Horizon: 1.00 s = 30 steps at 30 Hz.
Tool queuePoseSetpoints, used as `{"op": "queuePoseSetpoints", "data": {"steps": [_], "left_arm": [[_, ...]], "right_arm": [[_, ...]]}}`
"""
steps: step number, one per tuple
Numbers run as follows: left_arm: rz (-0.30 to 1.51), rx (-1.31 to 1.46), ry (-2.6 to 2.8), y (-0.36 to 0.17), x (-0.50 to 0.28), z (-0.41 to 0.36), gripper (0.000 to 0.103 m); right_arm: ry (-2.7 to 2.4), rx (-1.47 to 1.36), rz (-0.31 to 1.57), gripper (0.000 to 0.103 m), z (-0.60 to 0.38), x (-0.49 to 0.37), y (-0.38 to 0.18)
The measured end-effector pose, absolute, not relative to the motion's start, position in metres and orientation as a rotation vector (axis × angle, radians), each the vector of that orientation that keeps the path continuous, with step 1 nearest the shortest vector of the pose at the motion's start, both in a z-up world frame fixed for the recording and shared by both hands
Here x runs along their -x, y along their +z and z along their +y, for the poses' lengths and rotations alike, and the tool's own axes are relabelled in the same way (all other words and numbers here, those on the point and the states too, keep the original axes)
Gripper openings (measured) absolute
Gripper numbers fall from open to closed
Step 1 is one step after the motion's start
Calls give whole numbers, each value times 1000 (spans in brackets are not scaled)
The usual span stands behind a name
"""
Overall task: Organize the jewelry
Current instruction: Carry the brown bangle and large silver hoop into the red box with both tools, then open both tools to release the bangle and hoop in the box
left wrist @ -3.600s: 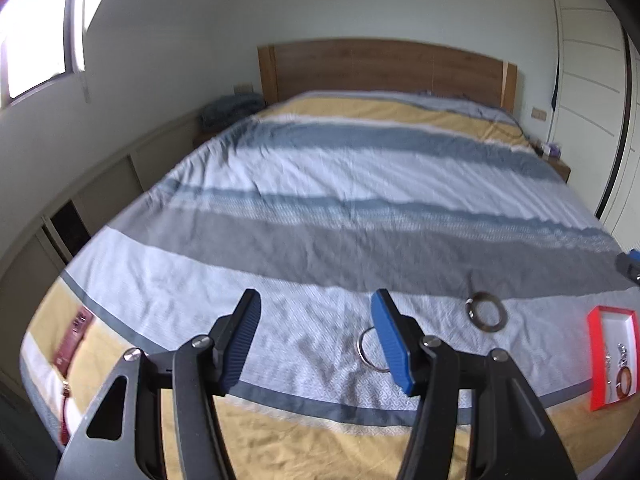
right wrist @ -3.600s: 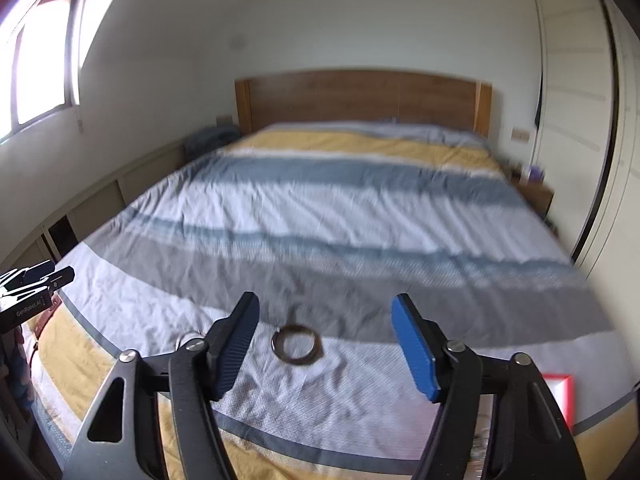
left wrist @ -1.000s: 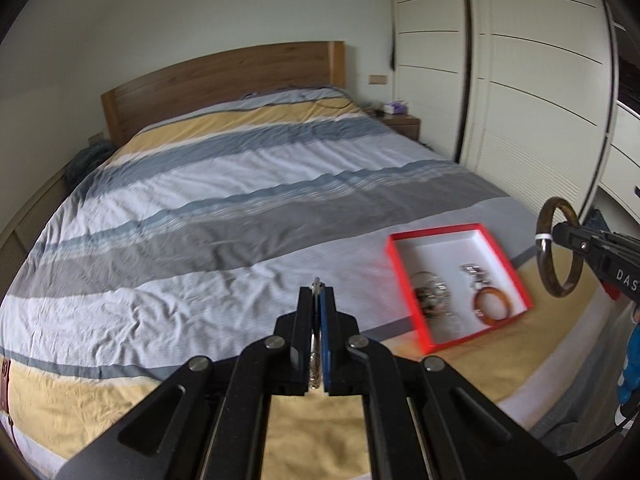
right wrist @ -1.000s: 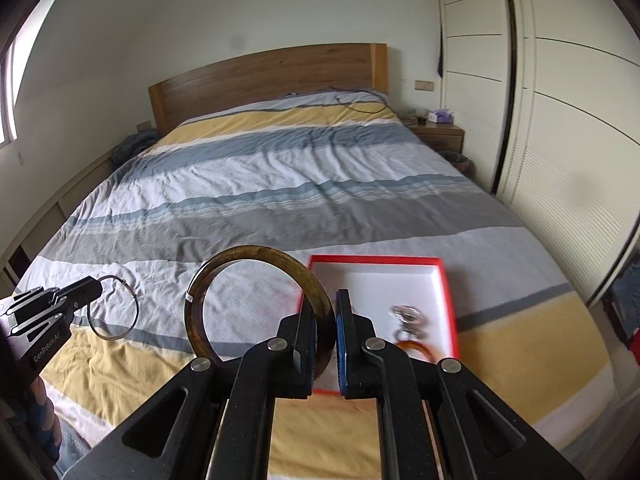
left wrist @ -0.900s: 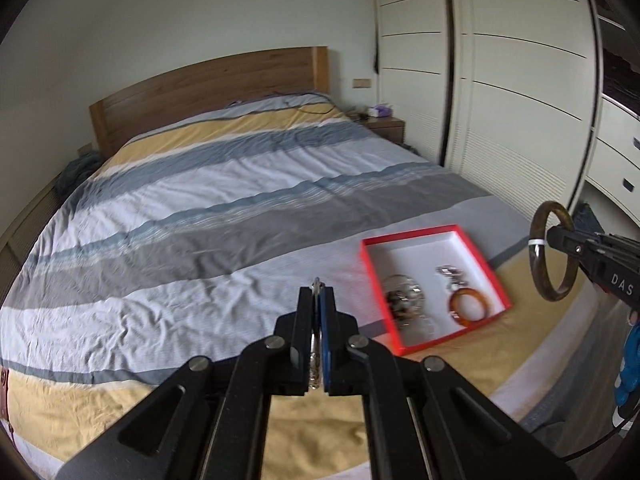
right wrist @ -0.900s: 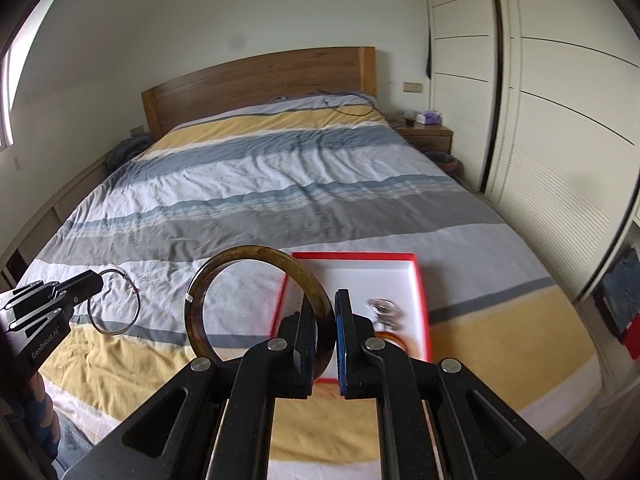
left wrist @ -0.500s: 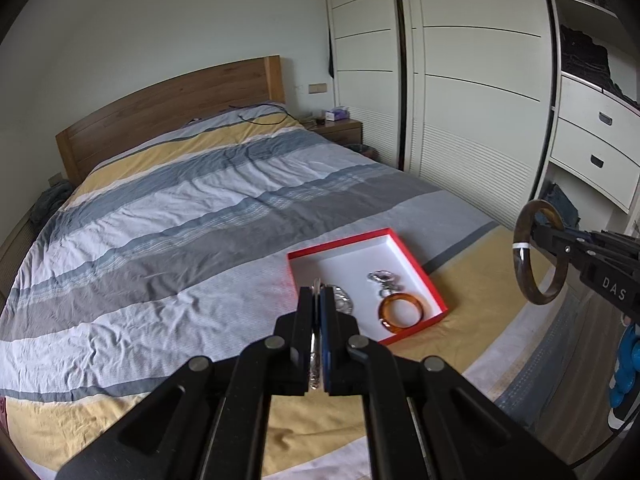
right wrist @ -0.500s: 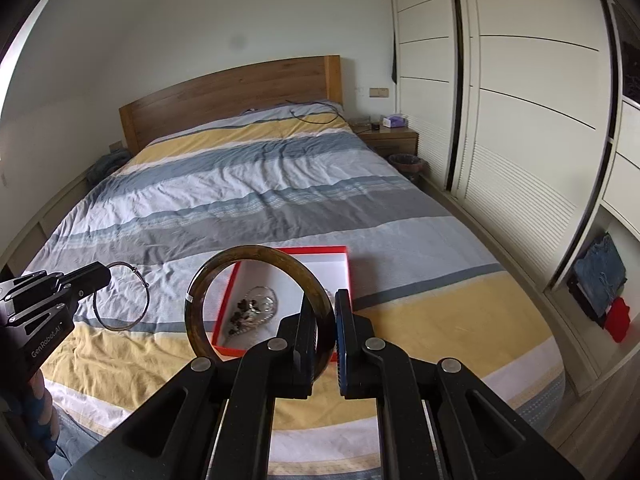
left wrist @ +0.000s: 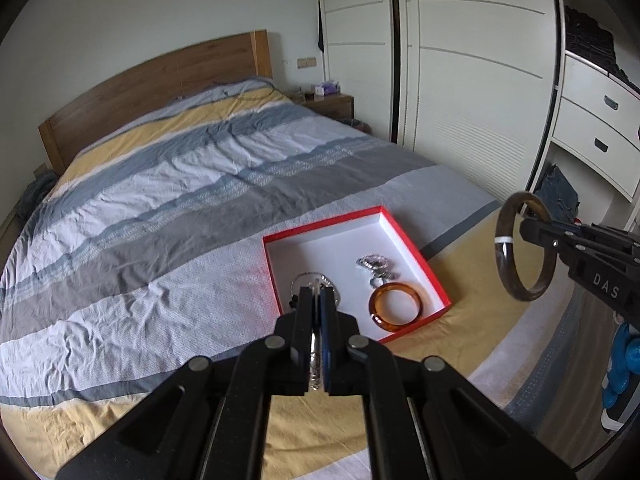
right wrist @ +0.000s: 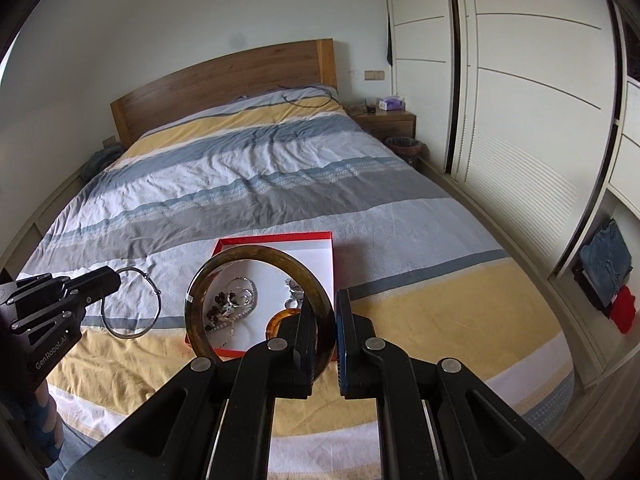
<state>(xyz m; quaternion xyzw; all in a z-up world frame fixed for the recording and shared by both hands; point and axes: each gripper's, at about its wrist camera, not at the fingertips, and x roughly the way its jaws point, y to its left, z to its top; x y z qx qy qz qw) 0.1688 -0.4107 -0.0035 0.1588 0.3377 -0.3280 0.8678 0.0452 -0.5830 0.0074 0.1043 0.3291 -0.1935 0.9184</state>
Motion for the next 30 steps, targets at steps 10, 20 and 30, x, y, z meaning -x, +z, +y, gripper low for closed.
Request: {"op": "queuePoseSetpoints", "data": {"steps": [10,20,30], "left_arm": [[832,-353,-697,-70,-240,-456,3],[894,-318,-645,-127,-327,-477,4],[909,-319,-665,-145,-337,-482,5]], "right_arm": [[-361,-236,758,9,-609,-147,-51],[-367,-185,895,9,-634,-258,-126],[-422,-141,1001,15,-641,-284,-160]]}}
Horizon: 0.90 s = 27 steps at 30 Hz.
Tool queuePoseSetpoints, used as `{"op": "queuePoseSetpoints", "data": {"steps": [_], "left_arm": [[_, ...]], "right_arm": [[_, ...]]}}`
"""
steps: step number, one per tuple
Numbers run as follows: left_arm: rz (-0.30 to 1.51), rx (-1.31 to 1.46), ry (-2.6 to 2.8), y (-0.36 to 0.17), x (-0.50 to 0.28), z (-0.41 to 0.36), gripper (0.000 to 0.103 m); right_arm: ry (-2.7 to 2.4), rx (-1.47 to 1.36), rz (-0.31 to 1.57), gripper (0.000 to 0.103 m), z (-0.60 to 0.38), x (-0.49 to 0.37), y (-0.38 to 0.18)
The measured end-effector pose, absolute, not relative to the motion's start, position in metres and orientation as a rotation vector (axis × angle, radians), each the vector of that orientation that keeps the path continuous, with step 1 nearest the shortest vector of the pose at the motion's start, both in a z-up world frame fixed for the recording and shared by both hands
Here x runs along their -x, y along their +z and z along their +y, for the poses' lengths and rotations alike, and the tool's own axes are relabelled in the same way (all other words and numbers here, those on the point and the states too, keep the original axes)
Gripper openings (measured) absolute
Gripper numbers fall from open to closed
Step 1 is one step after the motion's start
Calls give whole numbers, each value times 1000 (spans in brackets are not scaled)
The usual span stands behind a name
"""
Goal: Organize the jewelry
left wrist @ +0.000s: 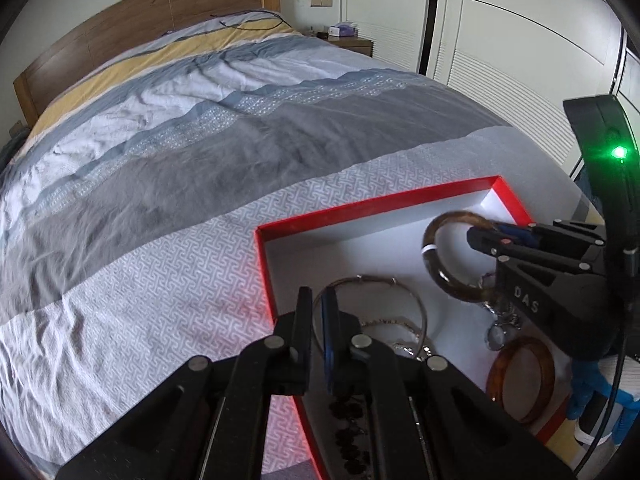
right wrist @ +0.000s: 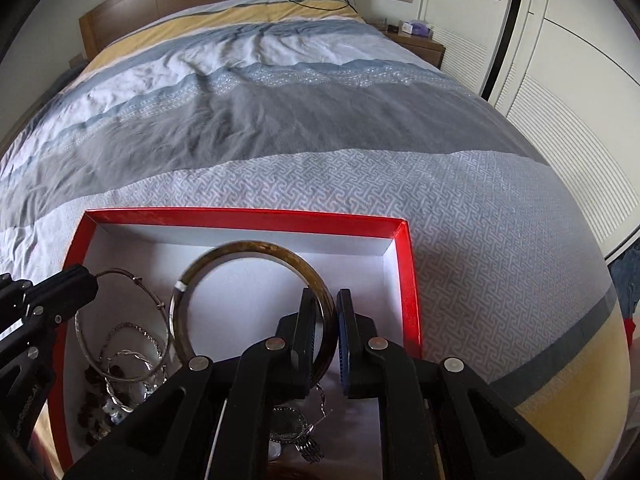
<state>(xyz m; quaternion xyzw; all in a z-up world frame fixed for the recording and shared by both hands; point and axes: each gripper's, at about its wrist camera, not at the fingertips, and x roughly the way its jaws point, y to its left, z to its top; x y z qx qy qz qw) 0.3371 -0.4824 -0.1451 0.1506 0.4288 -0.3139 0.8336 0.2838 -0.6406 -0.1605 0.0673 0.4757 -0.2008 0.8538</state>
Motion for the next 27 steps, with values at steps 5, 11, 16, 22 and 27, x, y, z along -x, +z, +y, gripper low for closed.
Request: {"op": "queuePoseSetpoints", "data": {"steps": [5,11,16,22,27], "left_arm": [[906,-300,-666,-132,-331,-476,5],[870,-268,-628,-88,-302,-451,31],[774,-260,-542,-36,-263,-411,45],[709,-233,-455,17,-214,-351,46],[676,-210,-390,44,-176,-304,53]], "right_arm": [[-435,-134,982,33,-639,-276,-150],[-445,-162,906,41,-622,-241,-108],[-406,-184,827,55,-579,-195,-60],[-341,-194,770,62,-519,-143,-13],[-296,-169,722,69,-459,-104,19]]}}
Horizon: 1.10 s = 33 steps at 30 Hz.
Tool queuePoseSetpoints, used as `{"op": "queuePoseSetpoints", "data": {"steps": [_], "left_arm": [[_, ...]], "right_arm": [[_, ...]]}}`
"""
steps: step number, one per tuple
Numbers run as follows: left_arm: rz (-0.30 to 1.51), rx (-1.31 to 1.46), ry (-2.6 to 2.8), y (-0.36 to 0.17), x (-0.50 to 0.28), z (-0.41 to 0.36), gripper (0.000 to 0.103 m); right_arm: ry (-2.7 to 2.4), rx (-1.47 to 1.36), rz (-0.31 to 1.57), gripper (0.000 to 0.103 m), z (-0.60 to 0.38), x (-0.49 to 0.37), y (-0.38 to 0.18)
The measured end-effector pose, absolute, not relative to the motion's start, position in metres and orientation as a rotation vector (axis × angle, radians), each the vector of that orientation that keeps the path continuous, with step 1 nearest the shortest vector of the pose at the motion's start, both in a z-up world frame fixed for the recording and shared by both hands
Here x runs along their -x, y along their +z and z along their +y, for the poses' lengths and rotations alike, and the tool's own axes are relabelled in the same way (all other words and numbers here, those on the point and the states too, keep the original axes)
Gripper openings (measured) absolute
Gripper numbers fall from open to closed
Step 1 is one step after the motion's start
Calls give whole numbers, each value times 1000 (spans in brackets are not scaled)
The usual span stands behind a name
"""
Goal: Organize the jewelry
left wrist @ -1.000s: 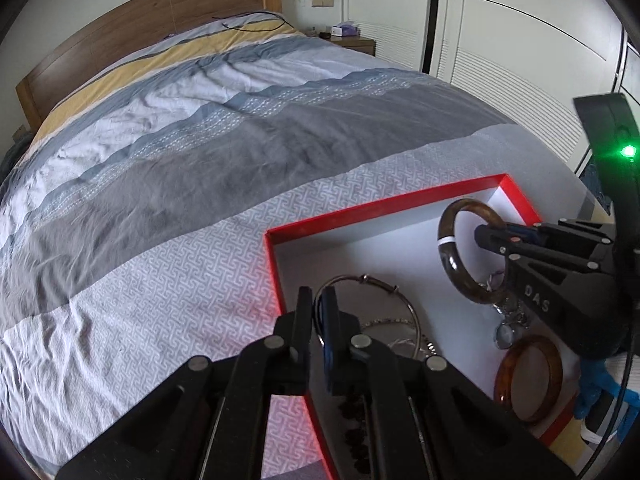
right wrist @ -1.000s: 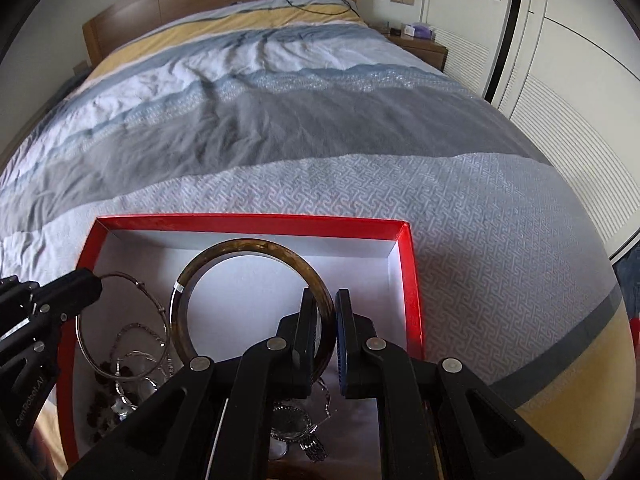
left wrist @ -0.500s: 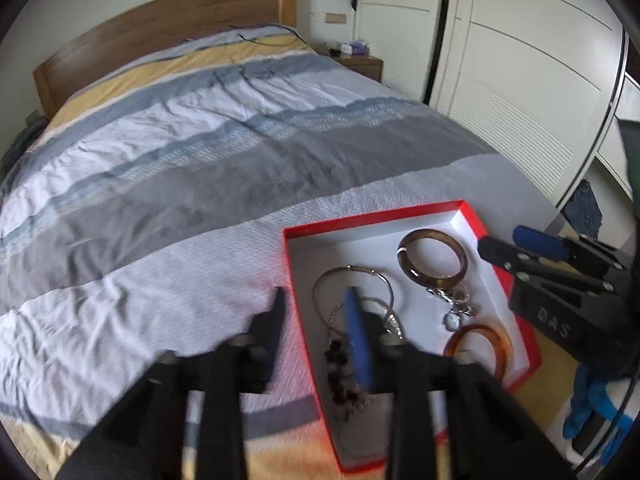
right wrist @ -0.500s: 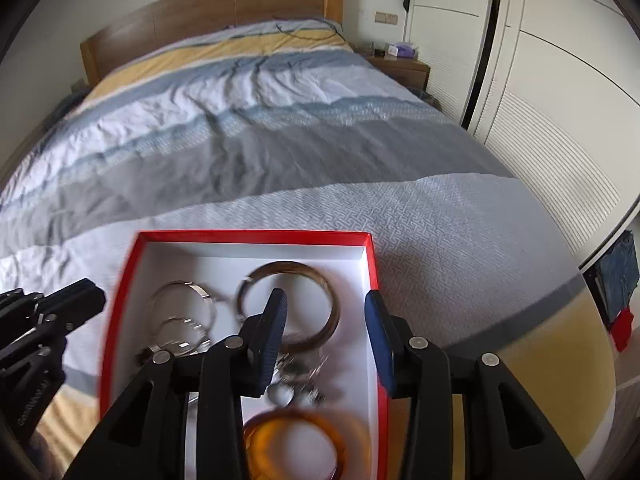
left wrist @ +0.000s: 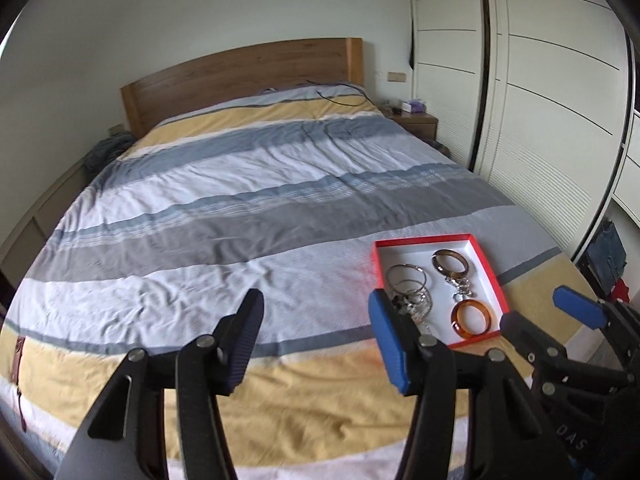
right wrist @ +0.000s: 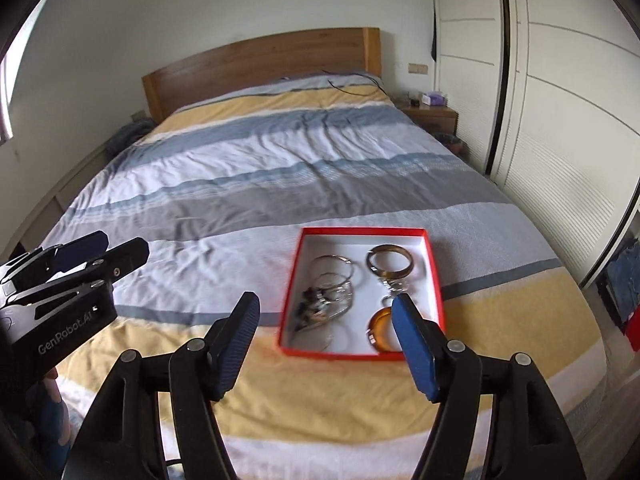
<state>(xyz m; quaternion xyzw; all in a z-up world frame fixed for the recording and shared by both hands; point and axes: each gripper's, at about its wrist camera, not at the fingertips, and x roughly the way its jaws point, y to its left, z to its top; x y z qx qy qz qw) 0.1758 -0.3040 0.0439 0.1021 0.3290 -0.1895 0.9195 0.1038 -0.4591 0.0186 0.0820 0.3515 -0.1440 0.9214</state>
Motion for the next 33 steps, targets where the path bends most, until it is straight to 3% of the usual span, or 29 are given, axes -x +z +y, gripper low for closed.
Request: {"op": "queuePoseSetpoints", "data": {"steps": [17,33], "left_arm": [[567,-127,-256,90,-69,-173,53],[459,-80,-202,103,-5,-93,55]], "right_arm": [[-260,-91,617,75,-347,1,74],[-256,-3,572,82,-283,48,85]]}}
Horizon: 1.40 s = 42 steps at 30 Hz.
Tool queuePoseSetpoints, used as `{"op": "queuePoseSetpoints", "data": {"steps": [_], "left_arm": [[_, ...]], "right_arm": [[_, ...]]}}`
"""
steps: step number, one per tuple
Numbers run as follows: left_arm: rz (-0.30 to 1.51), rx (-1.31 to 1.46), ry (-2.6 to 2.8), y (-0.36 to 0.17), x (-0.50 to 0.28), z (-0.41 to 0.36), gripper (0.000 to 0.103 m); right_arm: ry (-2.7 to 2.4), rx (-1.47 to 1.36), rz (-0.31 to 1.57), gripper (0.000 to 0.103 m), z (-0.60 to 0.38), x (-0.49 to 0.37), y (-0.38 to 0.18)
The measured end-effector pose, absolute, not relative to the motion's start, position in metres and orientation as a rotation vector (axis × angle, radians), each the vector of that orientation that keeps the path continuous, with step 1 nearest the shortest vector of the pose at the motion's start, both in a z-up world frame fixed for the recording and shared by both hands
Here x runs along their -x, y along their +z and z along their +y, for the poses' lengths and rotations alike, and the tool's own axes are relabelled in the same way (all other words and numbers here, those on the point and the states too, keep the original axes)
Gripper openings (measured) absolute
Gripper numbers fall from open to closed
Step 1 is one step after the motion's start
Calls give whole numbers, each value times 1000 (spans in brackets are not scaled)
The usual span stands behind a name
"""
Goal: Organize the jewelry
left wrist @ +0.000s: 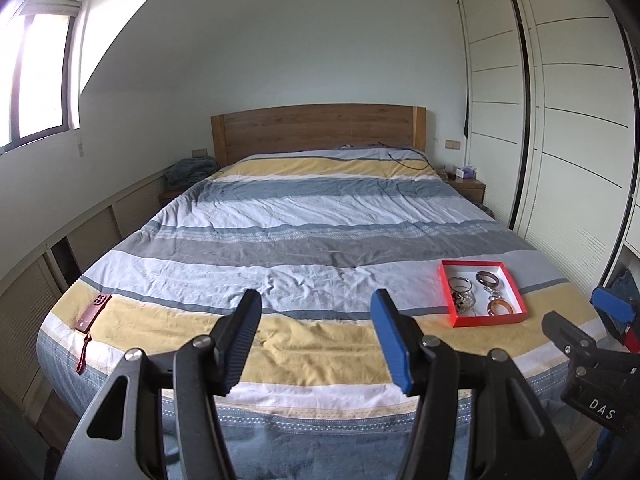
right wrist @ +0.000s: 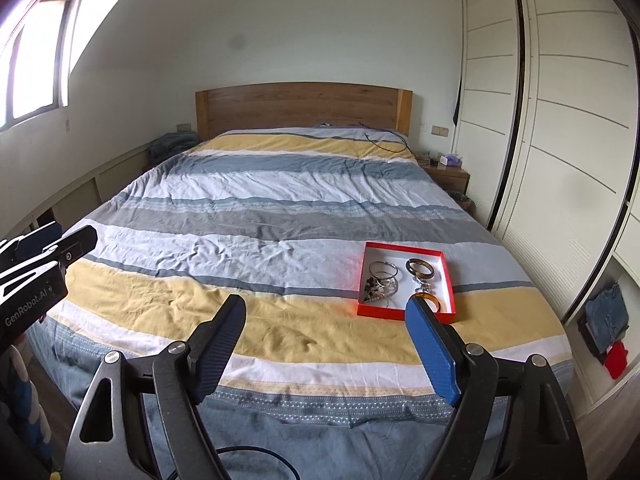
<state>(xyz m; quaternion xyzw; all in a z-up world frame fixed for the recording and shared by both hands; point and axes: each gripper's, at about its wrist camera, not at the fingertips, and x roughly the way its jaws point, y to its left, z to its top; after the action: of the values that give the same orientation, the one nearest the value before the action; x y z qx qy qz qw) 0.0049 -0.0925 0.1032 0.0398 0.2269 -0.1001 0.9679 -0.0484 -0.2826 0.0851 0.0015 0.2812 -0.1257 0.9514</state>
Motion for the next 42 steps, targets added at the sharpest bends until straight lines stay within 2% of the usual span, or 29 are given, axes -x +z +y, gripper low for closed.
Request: {"op": "queuePoseSetpoints", "data": {"steps": [19,42], "left_arm": [[398,-13,-212,99,4,-65,58],[489,-31,-238,68,-14,-78,59]], "right_arm": [[-286,114,520,84,-258,68,88],[-245,108,569,85,-262,53,64]]}}
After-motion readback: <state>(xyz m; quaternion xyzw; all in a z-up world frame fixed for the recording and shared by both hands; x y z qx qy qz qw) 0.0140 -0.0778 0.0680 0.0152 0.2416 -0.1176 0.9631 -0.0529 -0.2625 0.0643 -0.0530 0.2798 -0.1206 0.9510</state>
